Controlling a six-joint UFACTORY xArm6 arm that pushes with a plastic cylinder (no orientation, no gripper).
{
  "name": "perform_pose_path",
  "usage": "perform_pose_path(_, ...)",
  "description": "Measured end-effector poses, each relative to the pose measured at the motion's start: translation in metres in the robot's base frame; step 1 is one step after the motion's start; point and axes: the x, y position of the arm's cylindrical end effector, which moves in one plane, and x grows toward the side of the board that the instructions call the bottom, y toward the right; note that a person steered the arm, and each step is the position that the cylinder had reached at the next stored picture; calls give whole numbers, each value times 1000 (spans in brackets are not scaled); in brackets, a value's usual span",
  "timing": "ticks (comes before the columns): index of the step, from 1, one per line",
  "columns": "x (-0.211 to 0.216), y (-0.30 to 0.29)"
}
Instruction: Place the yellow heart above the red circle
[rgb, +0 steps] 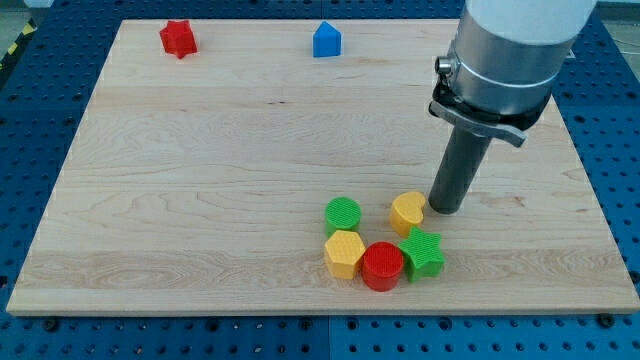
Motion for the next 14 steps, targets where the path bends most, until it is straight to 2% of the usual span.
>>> perform_pose_path(3, -18, -1)
perform_pose_path(6, 1, -10)
perform_pose_path(8, 2, -44)
perform_pose_path(11, 5, -27)
perform_pose_path(14, 30, -41)
